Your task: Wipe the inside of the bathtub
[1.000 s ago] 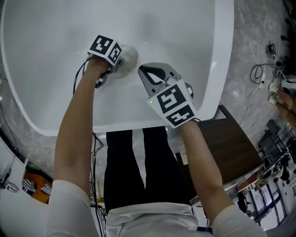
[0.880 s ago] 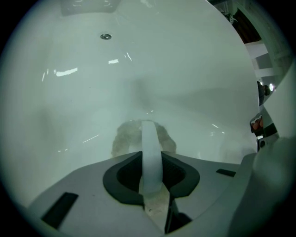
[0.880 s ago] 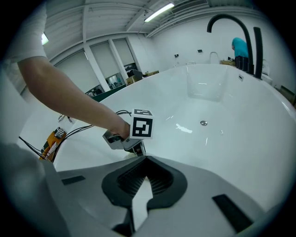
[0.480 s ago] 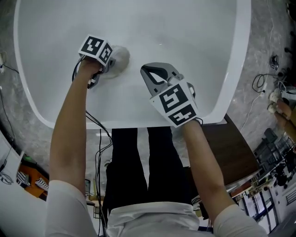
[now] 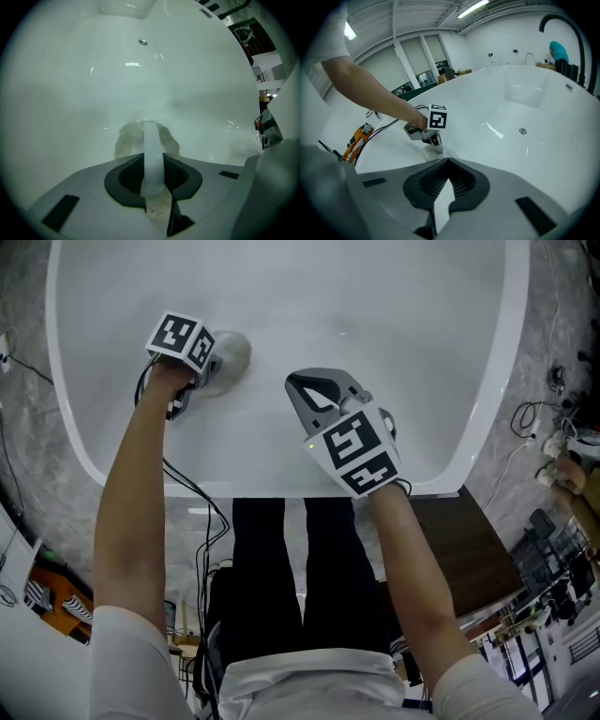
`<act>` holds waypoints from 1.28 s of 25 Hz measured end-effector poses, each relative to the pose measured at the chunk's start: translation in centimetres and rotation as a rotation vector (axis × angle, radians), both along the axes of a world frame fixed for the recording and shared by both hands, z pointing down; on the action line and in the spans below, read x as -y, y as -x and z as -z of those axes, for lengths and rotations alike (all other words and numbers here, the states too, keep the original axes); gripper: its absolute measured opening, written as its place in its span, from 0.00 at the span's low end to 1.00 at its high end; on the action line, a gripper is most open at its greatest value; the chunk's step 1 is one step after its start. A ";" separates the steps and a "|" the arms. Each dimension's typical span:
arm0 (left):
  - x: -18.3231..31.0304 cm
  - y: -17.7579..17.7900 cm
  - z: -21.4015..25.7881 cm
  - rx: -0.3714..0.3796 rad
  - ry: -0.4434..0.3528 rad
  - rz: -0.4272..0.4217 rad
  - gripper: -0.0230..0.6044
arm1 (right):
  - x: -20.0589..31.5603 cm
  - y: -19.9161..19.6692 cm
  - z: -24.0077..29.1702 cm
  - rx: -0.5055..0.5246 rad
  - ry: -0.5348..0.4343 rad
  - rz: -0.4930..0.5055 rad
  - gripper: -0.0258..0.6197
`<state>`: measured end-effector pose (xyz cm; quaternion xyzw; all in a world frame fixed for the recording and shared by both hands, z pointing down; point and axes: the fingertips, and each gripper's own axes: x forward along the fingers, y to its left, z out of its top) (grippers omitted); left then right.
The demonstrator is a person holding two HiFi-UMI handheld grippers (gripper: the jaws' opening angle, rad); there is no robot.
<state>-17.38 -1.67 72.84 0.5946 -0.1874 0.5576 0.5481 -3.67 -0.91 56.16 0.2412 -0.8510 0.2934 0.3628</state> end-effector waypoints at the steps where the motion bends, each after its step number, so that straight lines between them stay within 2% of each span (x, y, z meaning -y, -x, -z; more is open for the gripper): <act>1: 0.1 0.5 -0.1 0.007 -0.002 0.001 0.19 | 0.0 0.2 -0.1 -0.002 0.001 0.001 0.07; 14: 1.0 6.4 -0.3 0.076 -0.022 0.008 0.19 | -0.1 3.3 -0.2 -0.009 0.005 0.008 0.07; 24: 0.8 6.2 0.8 0.087 -0.045 0.005 0.19 | -0.2 2.4 0.9 -0.017 -0.011 -0.024 0.07; 32: 0.2 6.4 3.8 0.081 -0.112 -0.009 0.19 | -1.1 2.2 3.4 -0.015 -0.030 -0.036 0.07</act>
